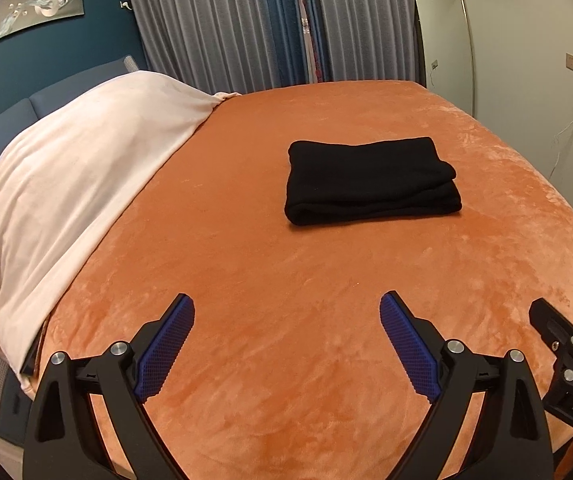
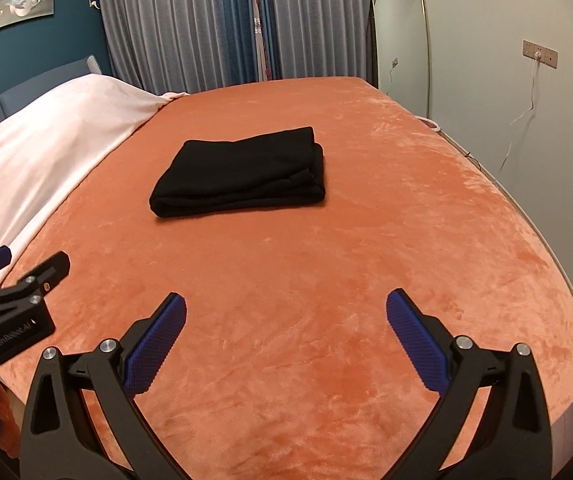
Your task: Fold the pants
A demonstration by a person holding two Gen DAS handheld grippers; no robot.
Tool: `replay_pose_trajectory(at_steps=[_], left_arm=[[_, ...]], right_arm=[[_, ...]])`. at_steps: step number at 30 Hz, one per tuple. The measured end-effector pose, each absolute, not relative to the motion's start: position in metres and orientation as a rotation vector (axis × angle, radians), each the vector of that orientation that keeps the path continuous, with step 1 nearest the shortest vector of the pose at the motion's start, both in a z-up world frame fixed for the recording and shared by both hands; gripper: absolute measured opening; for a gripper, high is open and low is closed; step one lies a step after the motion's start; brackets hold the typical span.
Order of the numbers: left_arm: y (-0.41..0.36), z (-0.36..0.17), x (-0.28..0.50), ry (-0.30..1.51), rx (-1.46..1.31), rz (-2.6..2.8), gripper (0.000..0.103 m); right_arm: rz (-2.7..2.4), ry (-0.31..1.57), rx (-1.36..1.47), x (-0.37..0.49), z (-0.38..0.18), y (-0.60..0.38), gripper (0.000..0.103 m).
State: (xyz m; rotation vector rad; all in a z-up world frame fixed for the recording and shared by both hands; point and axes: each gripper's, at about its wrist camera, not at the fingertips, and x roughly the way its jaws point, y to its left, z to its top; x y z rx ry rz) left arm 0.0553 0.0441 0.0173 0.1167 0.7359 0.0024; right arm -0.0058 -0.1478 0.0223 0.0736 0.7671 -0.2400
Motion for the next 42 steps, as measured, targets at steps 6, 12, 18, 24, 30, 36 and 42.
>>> replay_pose_trajectory(at_steps=[6,12,18,24,30,36,42], left_arm=[[0.041,0.02,0.044,0.725,0.121,0.005,0.092],[0.038,0.023,0.04,0.726,0.115,0.008,0.092],[0.041,0.03,0.036,0.703,0.076,0.005,0.092],[0.048,0.038,0.035,0.68,0.07,-0.005,0.092],[0.051,0.04,0.034,0.658,0.082,0.014,0.092],[0.053,0.037,0.035,0.662,0.077,0.027,0.092],[0.057,0.026,0.044,0.683,0.071,0.031,0.092]], right_arm=[[-0.262,0.734,0.049,-0.016,0.03,-0.144,0.098],[-0.266,0.718,0.028,-0.023,0.038,-0.141,0.098],[-0.266,0.692,0.041,-0.027,0.045,-0.14,0.098],[-0.267,0.663,0.036,-0.027,0.05,-0.134,0.098],[-0.272,0.66,0.028,-0.024,0.052,-0.129,0.098],[-0.283,0.66,0.012,-0.021,0.046,-0.123,0.098],[-0.286,0.698,0.036,-0.009,0.035,-0.126,0.098]])
